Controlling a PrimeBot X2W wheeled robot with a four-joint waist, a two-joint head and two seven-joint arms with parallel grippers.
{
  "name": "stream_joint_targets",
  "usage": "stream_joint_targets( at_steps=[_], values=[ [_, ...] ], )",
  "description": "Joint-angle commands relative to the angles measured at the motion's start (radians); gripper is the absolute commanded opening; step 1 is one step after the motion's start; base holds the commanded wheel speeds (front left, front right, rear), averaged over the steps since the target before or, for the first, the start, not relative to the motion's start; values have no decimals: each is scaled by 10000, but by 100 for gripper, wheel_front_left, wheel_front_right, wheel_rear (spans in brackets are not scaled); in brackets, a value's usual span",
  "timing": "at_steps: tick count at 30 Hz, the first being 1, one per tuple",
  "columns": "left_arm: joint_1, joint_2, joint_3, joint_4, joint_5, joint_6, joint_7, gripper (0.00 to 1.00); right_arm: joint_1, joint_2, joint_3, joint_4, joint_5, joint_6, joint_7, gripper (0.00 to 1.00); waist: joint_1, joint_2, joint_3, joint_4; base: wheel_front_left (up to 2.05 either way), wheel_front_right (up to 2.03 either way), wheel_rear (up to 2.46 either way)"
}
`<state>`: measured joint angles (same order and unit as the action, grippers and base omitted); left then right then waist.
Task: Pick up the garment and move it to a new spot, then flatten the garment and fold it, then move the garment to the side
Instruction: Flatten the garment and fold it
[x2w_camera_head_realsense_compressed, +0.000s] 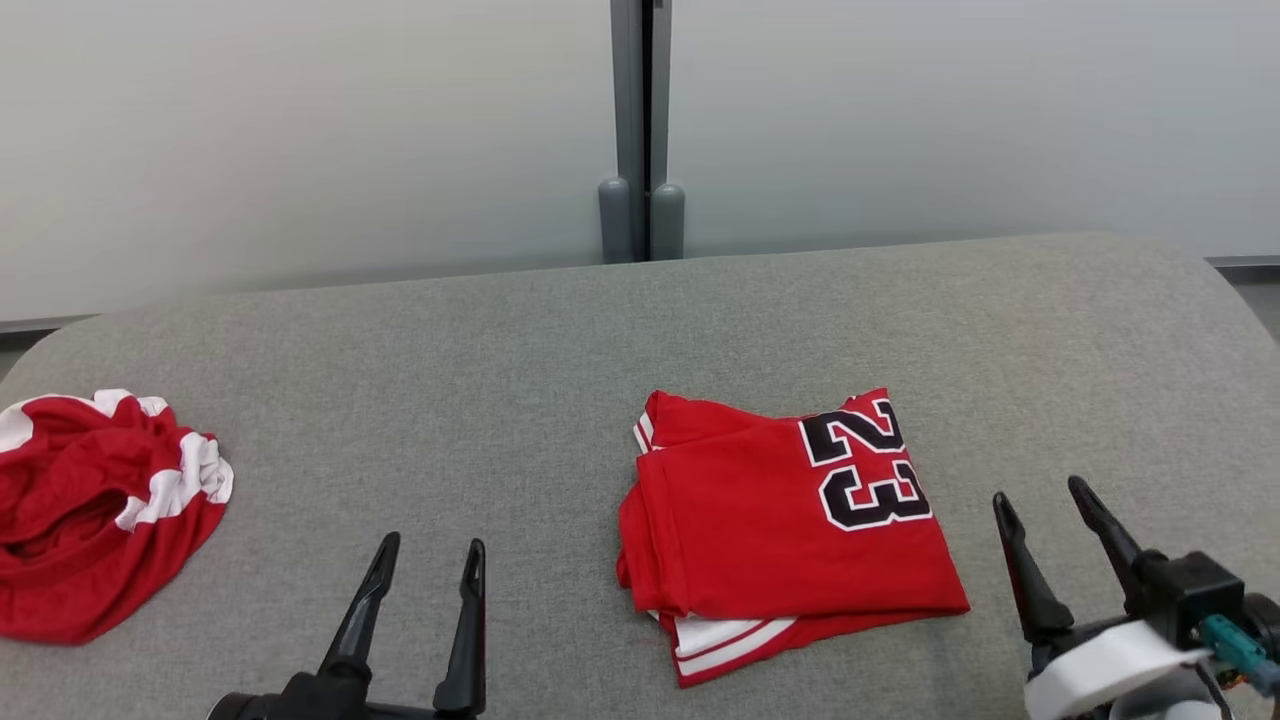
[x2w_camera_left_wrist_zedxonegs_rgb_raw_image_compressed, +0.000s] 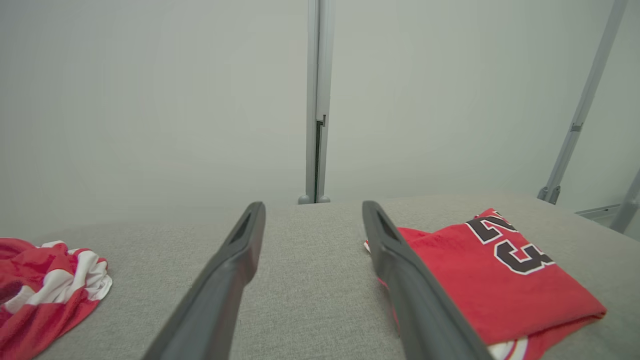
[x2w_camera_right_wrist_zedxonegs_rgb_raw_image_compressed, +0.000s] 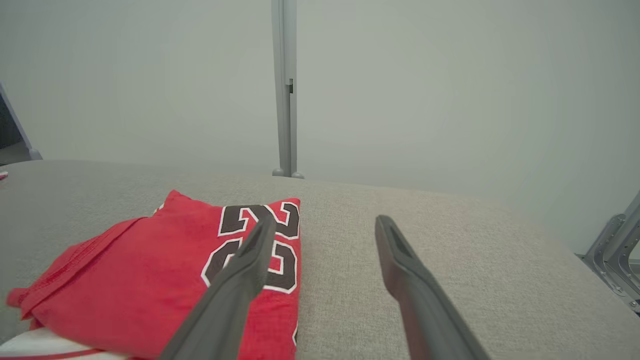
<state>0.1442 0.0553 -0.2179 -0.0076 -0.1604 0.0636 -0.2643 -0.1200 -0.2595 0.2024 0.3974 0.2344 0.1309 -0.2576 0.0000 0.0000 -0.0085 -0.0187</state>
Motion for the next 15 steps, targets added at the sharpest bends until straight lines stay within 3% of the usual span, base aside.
stream_joint_targets(
  at_steps=[1, 8, 15],
  values=[
    [169, 31, 136, -132, 123, 97, 2, 100, 282, 45, -120, -241, -200, -4, -78, 100, 0, 0, -200, -171, 0, 0, 0],
    [877, -11, 729, -606, 373, 273, 2, 100, 1383, 426, -510, -1625, -749, -4, -83, 100, 0, 0, -614, -594, 0, 0, 0],
    [1359, -27, 1010, -574, 563, 256, 3, 100, 1823, 697, -607, -1784, -885, -4, -85, 100, 0, 0, -803, -712, 0, 0, 0]
  ],
)
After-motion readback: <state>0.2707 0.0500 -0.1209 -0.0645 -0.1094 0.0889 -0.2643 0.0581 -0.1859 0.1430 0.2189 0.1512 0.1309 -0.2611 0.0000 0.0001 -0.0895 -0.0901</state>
